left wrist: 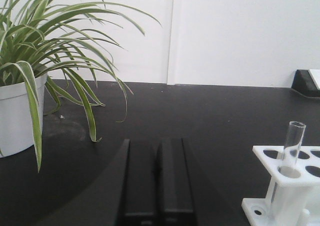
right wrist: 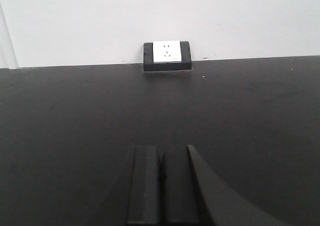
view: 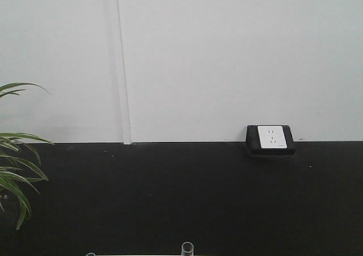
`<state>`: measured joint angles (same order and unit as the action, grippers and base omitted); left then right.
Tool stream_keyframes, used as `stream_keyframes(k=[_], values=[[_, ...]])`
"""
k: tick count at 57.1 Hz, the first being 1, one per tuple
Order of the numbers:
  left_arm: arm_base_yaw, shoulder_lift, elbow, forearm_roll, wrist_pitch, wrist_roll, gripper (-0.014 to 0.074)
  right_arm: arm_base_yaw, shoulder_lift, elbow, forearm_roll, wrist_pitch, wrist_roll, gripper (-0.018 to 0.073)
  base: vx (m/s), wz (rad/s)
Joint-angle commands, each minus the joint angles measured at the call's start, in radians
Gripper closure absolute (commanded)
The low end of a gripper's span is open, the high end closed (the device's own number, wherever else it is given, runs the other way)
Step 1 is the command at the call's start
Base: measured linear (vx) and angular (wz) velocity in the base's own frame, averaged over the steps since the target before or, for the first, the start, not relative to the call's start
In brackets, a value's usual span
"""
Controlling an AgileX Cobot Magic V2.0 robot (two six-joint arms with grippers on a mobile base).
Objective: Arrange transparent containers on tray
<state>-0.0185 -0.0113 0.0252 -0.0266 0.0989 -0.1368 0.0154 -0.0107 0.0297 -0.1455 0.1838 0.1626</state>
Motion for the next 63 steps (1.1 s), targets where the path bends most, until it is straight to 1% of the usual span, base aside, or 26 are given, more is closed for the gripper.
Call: stream_keyframes(k=[1, 16, 23, 32, 34, 42, 46, 50, 54, 58, 63], values=[[-0.002, -0.013, 0.037, -0.008, -0.083, 0.000, 0.0603, -0.005, 0.007, 0.009, -0.005, -0.081, -0.006, 0.0571, 0.00, 0.00], [-0.002, -0.013, 0.037, -0.008, -0.083, 0.000, 0.0603, -0.005, 0.007, 0.009, -0.003, -0.084, -0.006, 0.0571, 0.00, 0.00], [-0.002, -0.013, 0.037, -0.008, -0.084, 0.000, 0.0603, -0.005, 0.007, 0.009, 0.070, -0.102, 0.003, 0.0571, 0.00, 0.00], [-0.002, -0.013, 0.037, -0.008, -0.092, 0.000, 0.0603, -0.005, 0.007, 0.009, 0.068, -0.155, -0.005, 0.0571, 0.00, 0.00], [-0.002, -0.013, 0.037, -0.008, -0.122, 0.000, 0.0603, -0.005, 0.007, 0.009, 0.066, -0.176, -0.005, 0.0571, 0.00, 0.00], [-0.002, -0.013, 0.037, -0.008, -0.167, 0.000, 0.0603, -0.005, 0.007, 0.009, 0.053, -0.227, -0.005, 0.0571, 0.00, 0.00], [-0.002, -0.013, 0.032, -0.009, -0.209, -0.002, 0.0603, -0.005, 0.007, 0.005, 0.056, -0.273, -0.005, 0.0571, 0.00, 0.00], [-0.002, -0.013, -0.010, -0.009, -0.239, -0.033, 0.0603, -0.005, 0.008, -0.031, 0.056, -0.281, -0.005, 0.0571, 0.00, 0.00], [-0.002, -0.003, -0.095, -0.008, -0.200, -0.047, 0.0603, -0.005, 0.024, -0.109, 0.056, -0.198, -0.005, 0.0571, 0.00, 0.00], [-0.002, 0.031, -0.213, 0.011, -0.099, -0.028, 0.0603, -0.005, 0.067, -0.236, 0.047, -0.075, -0.009, 0.0571, 0.00, 0.00], [-0.002, 0.103, -0.354, 0.066, 0.035, 0.017, 0.0603, -0.005, 0.151, -0.387, -0.001, 0.035, -0.037, 0.0571, 0.00, 0.00]])
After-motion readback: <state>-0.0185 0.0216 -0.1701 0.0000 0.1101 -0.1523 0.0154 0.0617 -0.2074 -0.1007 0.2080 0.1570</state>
